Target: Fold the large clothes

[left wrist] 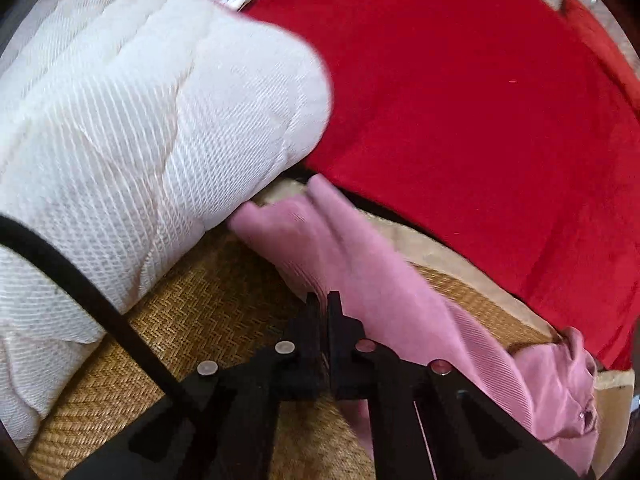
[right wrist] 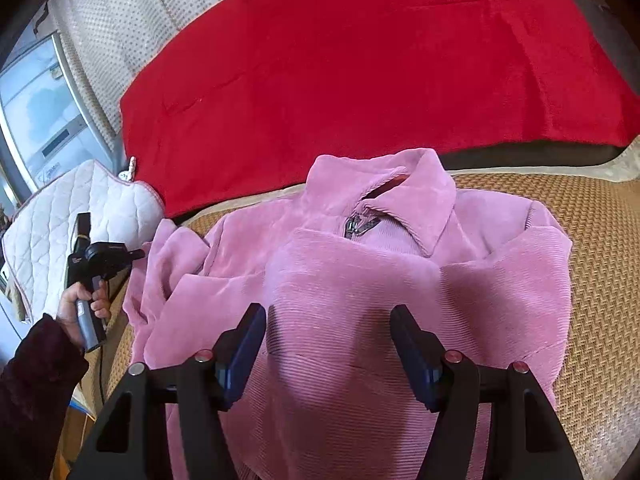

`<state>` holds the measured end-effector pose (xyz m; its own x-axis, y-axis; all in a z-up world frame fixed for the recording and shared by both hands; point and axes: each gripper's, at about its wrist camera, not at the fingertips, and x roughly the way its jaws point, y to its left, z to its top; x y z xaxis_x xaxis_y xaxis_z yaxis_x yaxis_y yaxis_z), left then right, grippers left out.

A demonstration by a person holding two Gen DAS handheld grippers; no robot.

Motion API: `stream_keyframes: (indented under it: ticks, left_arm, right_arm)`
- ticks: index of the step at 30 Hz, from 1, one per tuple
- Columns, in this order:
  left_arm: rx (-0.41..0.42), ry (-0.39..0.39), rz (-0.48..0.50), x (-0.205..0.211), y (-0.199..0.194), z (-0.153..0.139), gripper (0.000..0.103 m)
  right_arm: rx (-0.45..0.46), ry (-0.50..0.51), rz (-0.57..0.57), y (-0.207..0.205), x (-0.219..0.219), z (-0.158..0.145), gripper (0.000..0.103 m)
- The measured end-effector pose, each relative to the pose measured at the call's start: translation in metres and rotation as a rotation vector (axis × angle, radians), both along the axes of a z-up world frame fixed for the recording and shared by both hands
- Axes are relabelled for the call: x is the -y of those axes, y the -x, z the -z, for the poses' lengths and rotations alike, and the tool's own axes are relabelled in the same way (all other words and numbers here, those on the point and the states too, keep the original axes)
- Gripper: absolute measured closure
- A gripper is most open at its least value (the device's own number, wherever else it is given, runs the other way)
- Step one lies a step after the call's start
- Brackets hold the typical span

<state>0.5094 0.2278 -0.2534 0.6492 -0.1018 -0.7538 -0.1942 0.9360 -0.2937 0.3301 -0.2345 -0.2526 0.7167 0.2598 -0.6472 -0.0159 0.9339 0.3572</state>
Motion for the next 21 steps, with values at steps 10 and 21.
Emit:
stream_keyframes:
  ticks: [10,21]
  left_arm:
    - [0.145,-0.076,0.18,0.056,0.046,-0.076,0.101]
    - [0.25,-0.157,0.67,0.234,0.163,-0.138,0.101]
  right_arm:
    - [0.02,-0.054,0.019,0.007,0.012,-0.011,0.035]
    - [-0.03,-0.09,0.121,0.012,0.046,-0.013,0.035]
